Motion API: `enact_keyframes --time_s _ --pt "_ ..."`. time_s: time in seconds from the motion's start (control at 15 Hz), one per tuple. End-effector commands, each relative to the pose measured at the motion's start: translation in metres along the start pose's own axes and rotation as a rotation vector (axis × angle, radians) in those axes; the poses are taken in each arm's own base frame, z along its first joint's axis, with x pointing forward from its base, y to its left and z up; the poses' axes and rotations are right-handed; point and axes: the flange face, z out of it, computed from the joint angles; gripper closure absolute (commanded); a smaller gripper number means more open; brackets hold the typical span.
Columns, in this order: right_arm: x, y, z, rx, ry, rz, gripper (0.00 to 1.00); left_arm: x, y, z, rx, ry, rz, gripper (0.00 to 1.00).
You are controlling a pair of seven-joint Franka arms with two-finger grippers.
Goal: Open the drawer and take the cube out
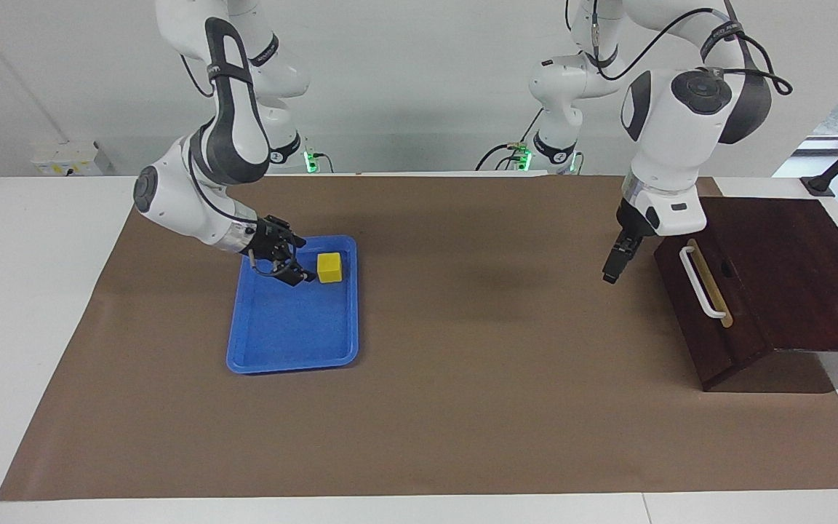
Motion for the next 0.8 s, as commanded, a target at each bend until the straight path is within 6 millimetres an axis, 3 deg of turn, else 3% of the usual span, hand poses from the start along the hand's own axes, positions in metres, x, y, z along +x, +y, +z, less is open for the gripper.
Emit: enact_keyframes --time_s 0.0,0.33,0.54,0.74 --pt "0.000 -0.015 -0.045 -0.031 0.113 -0.233 0.00 -0.011 -0.014 -0.025 0.004 -0.032 0.219 0.00" --pt "-0.002 -0.011 -0.124 -0.219 0.233 -0.695 0.00 -0.016 -0.046 -0.060 0.036 -0.038 0.482 0.00" --pt "-0.022 -0.001 -0.155 -0.314 0.296 -0.907 0.00 -0.003 -0.073 -0.074 0.050 -0.044 0.551 0.00" --pt "-0.044 0.009 -0.190 -0.387 0.330 -1.053 0.00 0.021 -0.101 -0.075 0.061 -0.063 0.579 0.00"
